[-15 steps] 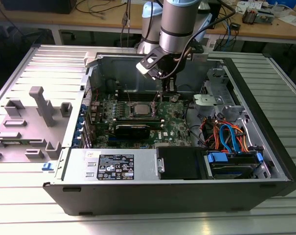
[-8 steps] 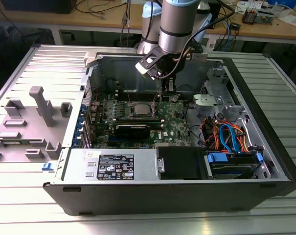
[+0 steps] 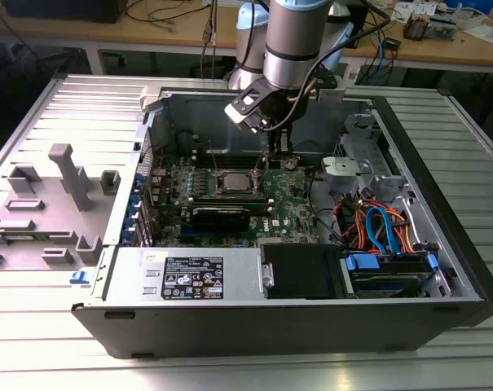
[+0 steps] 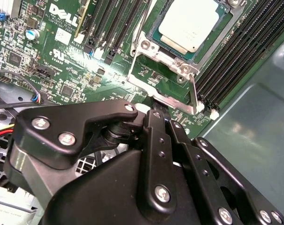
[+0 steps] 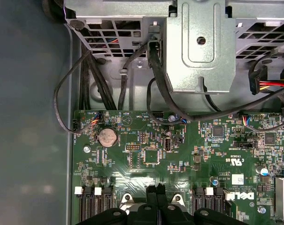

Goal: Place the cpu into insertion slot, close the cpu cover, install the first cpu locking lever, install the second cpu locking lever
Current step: 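Close the cpu cover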

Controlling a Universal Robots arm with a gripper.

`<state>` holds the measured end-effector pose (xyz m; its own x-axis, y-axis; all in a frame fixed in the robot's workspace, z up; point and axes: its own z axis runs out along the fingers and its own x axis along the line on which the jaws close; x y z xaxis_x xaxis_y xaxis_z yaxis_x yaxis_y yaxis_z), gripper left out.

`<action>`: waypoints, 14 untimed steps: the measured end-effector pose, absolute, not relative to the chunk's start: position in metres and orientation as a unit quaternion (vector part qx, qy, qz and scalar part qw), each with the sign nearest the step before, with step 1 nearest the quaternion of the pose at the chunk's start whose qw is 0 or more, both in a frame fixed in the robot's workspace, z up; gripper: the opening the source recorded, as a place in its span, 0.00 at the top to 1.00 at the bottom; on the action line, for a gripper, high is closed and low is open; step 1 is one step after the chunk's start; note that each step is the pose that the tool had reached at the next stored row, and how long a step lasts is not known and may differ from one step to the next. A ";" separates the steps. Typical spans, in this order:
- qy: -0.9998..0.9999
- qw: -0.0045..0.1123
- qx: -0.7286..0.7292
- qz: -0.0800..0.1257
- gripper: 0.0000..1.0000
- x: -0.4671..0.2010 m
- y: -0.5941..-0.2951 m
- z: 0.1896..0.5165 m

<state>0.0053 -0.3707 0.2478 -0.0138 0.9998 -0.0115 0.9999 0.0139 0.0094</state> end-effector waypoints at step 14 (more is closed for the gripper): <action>0.712 0.007 0.702 -0.001 0.89 -0.005 -0.371 0.248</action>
